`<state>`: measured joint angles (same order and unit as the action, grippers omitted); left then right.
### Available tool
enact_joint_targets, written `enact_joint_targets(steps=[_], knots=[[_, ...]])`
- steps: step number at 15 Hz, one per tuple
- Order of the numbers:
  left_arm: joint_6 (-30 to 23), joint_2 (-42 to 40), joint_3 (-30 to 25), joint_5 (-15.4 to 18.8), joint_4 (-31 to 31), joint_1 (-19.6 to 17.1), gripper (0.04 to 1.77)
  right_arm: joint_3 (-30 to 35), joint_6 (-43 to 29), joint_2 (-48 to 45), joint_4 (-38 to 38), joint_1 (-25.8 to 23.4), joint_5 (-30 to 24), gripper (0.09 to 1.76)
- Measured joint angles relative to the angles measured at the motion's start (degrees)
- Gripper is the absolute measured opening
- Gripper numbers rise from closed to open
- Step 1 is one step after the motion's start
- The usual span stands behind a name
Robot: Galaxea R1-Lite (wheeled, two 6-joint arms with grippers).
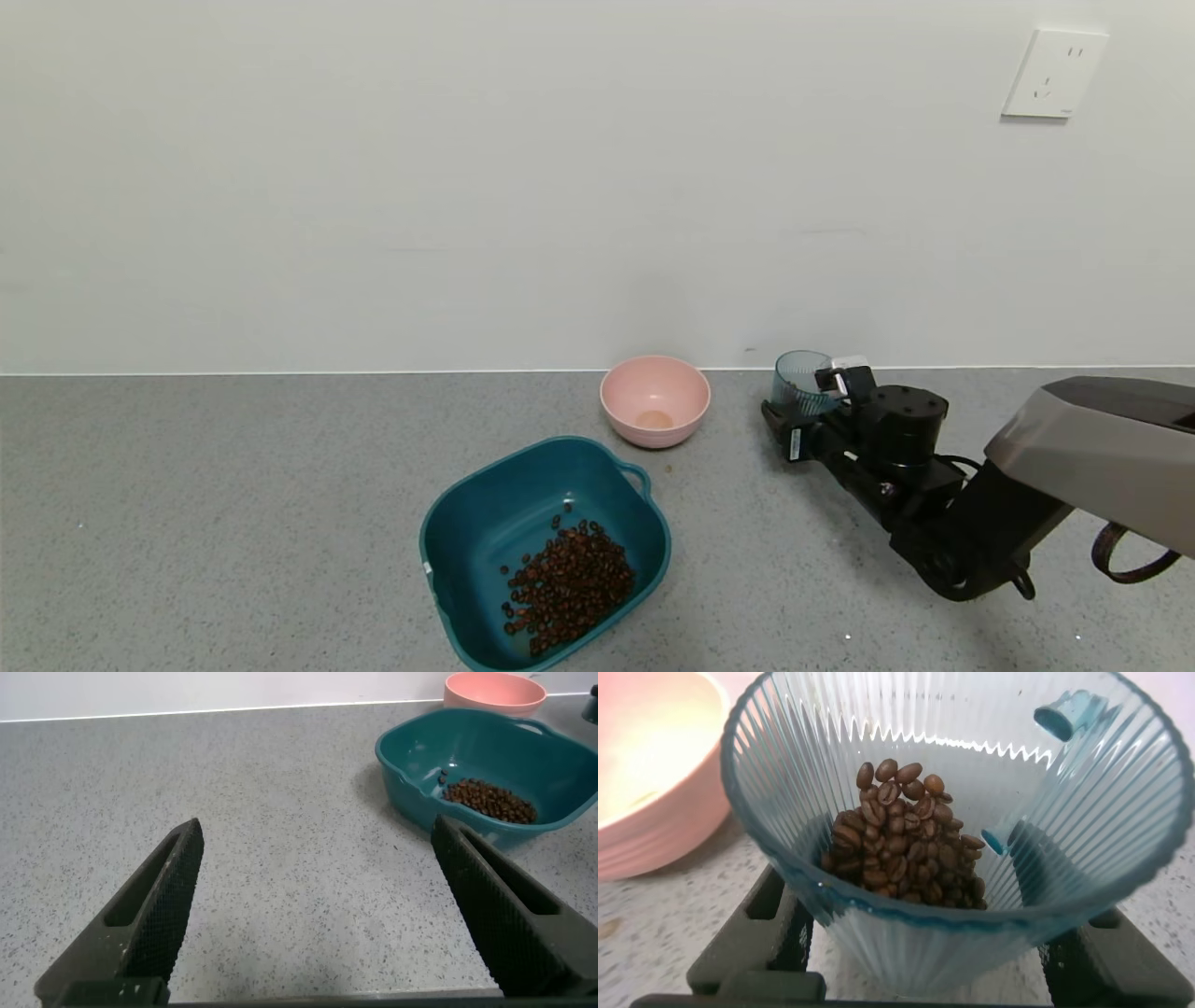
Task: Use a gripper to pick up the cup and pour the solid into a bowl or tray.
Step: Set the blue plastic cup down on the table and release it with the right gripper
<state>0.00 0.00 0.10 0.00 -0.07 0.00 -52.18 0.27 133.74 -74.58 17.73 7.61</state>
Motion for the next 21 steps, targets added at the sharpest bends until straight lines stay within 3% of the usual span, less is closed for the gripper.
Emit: enact_joint_targets(steps=[12,15,21], knots=[[0.0,0.0,0.0,0.0,0.0,0.0,1.75,-5.7,-0.2,3.6,4.9,0.4,-0.1,1.35],[0.0,0.0,0.0,0.0,0.0,0.0,1.75,-5.7,-0.2,3.6,4.9,0.4,-0.1,1.48],[0.0,0.0,0.0,0.0,0.0,0.0,1.75,-5.7,-0.3,3.1,6.2,0.4,-0.1,1.6]])
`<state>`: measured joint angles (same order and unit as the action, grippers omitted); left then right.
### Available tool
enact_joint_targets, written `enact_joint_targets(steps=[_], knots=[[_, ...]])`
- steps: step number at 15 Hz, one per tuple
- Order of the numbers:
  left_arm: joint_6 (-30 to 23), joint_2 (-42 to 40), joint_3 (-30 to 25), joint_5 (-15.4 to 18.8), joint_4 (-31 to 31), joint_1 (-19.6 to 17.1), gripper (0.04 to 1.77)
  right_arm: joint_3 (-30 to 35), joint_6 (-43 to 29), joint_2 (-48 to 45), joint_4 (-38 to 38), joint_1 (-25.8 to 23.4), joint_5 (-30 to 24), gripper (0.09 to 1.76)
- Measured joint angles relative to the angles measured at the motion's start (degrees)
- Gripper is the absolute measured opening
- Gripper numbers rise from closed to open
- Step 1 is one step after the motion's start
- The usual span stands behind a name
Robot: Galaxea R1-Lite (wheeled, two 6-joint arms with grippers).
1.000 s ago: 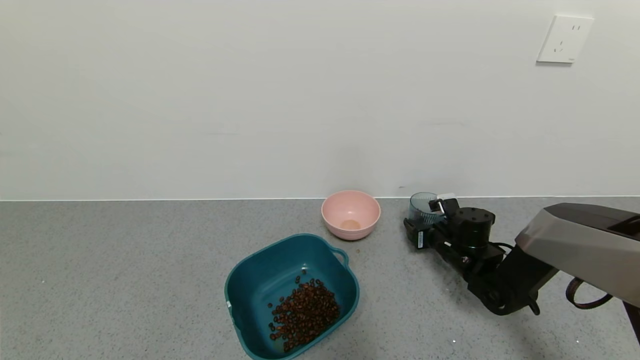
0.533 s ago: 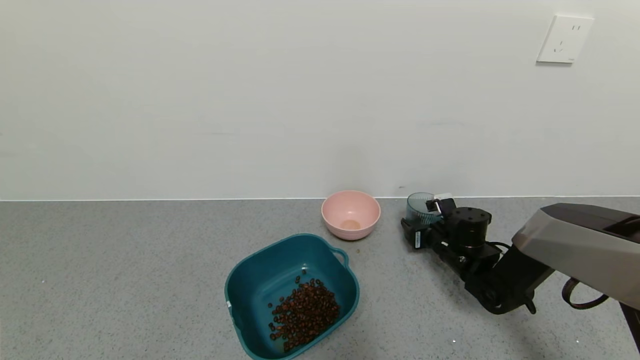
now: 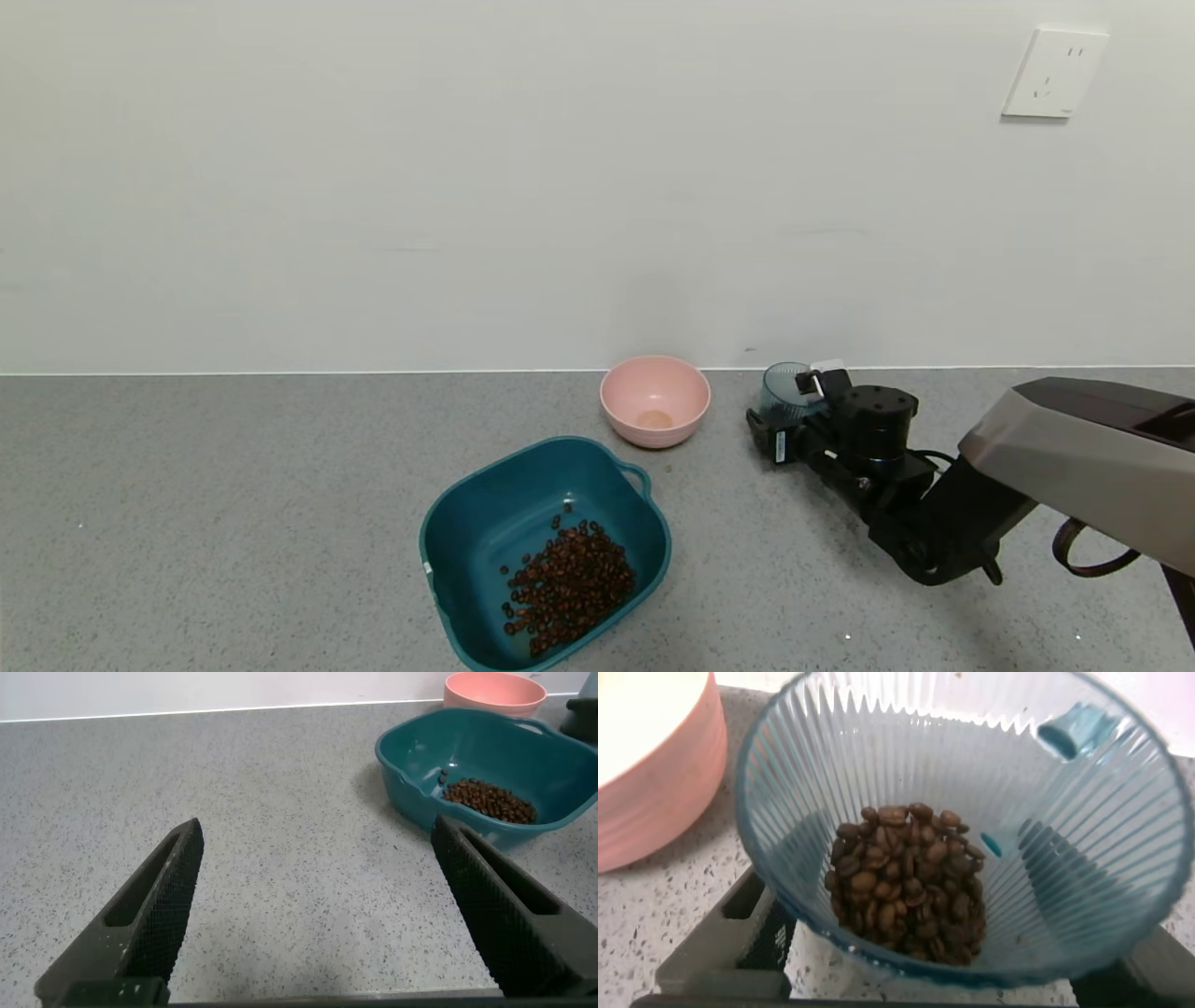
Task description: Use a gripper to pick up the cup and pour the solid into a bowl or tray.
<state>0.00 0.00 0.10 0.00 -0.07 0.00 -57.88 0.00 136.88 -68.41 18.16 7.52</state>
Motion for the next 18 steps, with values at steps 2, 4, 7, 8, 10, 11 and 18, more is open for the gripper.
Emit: enact_joint_targets(steps=[2,4,7,8,10,11,18], knots=[[0.0,0.0,0.0,0.0,0.0,0.0,1.75,0.4,-0.1,-1.1,3.9,0.0,0.0,1.63],[0.0,0.0,0.0,0.0,0.0,0.0,1.75,0.5,-0.1,-2.9,8.3,-0.1,0.2,1.65],[0.0,0.0,0.0,0.0,0.0,0.0,1.75,1.1,-0.4,-7.4,17.2,-0.3,-0.1,1.67],[0.0,0.0,0.0,0.0,0.0,0.0,1.75,1.5,-0.4,-9.3,21.0,-0.4,-0.2,1.67],[0.0,0.0,0.0,0.0,0.0,0.0,1.75,2.2,-0.4,-13.5,28.5,-0.4,-0.3,1.68],[0.0,0.0,0.0,0.0,0.0,0.0,1.75,2.7,-0.4,-16.2,32.3,-0.3,-0.6,1.68],[0.0,0.0,0.0,0.0,0.0,0.0,1.75,10.3,-0.3,-37.7,45.1,2.2,-5.2,1.7]])
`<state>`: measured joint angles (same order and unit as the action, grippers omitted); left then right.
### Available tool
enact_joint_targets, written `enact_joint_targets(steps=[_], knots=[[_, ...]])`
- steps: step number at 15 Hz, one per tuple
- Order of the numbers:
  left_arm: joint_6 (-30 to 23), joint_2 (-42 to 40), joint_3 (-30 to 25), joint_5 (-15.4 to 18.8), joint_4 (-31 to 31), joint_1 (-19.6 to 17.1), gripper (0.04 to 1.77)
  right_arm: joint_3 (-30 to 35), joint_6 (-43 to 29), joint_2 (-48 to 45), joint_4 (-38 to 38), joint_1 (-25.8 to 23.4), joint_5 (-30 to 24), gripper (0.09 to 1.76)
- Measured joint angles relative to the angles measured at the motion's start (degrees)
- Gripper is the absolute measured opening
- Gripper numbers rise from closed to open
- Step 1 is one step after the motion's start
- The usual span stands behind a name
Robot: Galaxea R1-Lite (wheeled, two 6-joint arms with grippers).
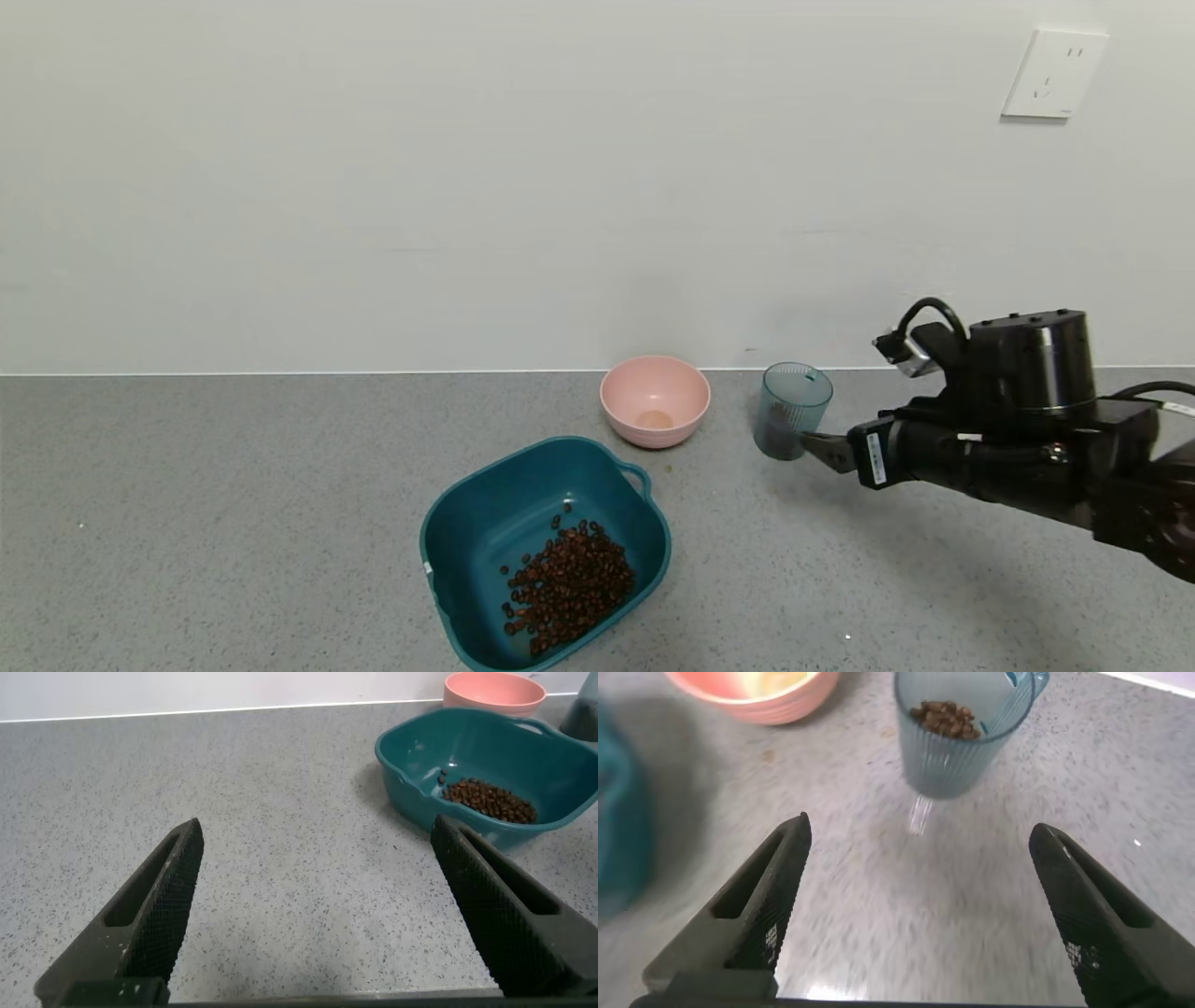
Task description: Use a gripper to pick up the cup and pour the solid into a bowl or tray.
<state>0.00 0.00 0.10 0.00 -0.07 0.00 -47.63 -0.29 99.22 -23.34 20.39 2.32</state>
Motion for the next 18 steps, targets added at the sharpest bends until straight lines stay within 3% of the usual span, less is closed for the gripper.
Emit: enact_joint_targets(steps=[11,14,18], knots=[[0.0,0.0,0.0,0.0,0.0,0.0,1.75,10.1,0.0,-39.4,18.9,3.2,-0.2,1.7],[0.0,0.0,0.0,0.0,0.0,0.0,1.75,10.8,-0.1,-48.2,26.3,-0.5,-0.2,1.7],[0.0,0.0,0.0,0.0,0.0,0.0,1.75,12.5,-0.1,-58.3,30.5,-7.4,-0.6,1.7]])
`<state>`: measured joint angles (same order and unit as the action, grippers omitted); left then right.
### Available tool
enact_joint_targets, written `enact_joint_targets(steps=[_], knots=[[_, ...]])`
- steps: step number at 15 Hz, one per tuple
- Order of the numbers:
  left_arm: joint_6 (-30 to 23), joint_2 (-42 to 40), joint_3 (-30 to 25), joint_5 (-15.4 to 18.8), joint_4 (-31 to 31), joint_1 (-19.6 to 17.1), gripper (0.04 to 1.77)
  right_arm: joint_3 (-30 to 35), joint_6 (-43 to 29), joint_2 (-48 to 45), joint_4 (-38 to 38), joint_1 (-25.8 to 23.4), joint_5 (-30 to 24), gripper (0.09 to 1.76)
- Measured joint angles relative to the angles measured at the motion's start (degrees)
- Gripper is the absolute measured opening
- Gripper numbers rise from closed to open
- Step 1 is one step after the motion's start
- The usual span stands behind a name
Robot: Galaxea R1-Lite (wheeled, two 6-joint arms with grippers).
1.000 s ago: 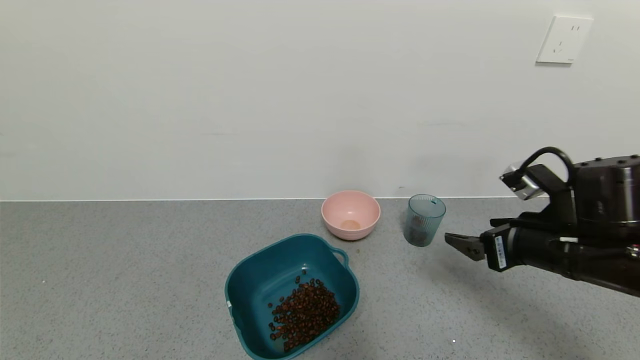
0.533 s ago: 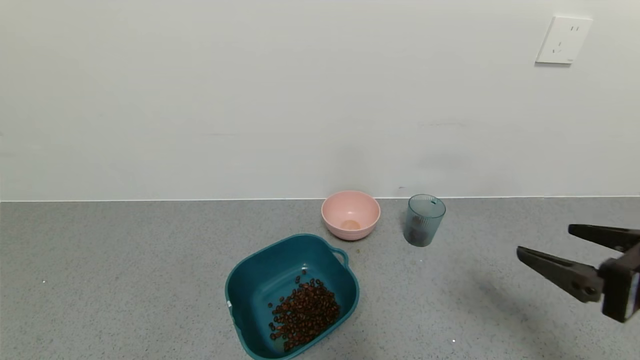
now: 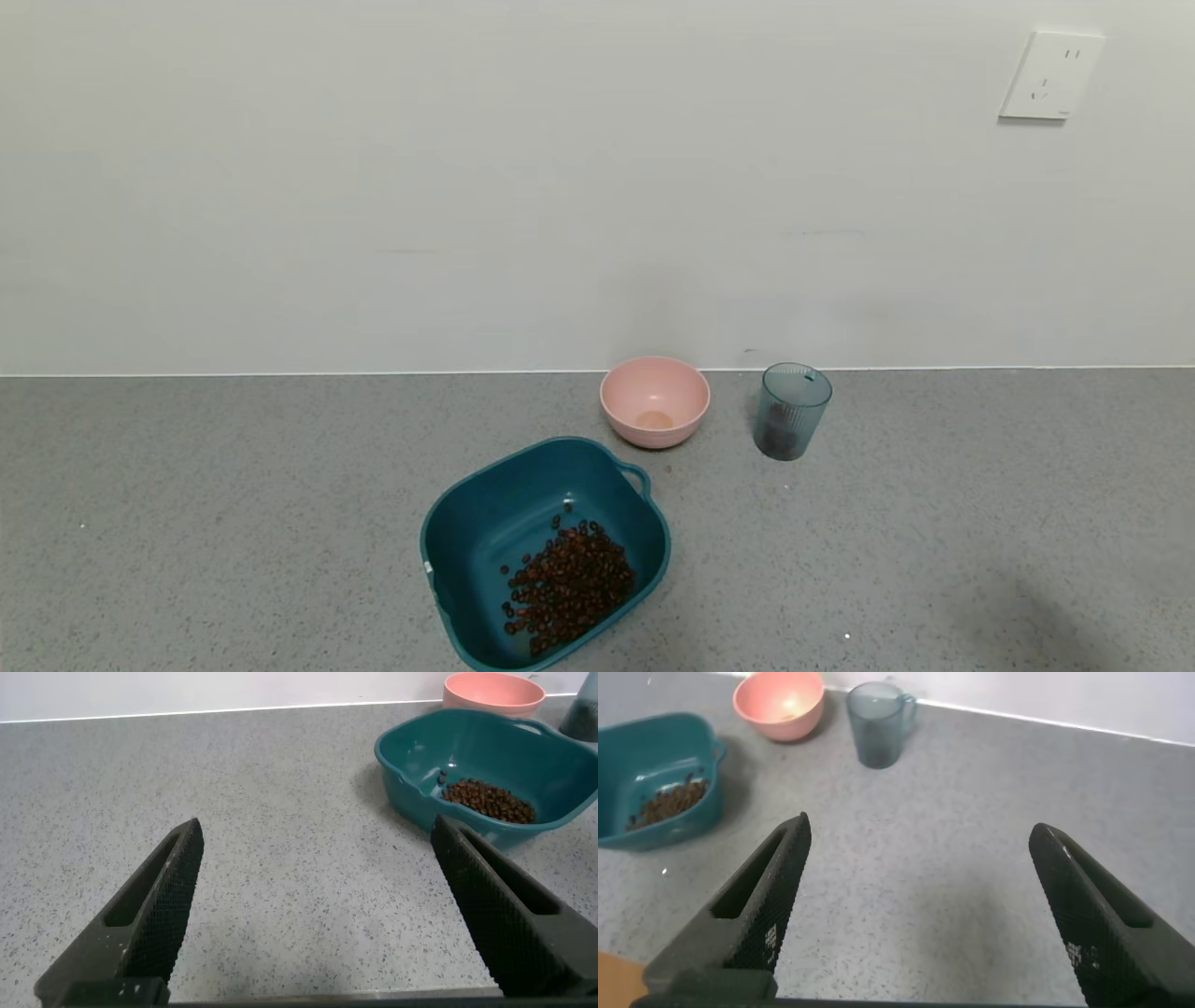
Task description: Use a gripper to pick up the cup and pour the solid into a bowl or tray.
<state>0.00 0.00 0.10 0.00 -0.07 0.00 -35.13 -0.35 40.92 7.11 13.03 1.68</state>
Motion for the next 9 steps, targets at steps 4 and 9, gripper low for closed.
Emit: enact_joint_targets(steps=[4,9], knots=[[0.0,0.0,0.0,0.0,0.0,0.0,1.75,2.6,0.1,-10.3,2.9,-4.5,0.1,1.7],[0.0,0.0,0.0,0.0,0.0,0.0,1.75,4.8,0.2,-24.0,6.1,-9.9,-0.3,1.7]])
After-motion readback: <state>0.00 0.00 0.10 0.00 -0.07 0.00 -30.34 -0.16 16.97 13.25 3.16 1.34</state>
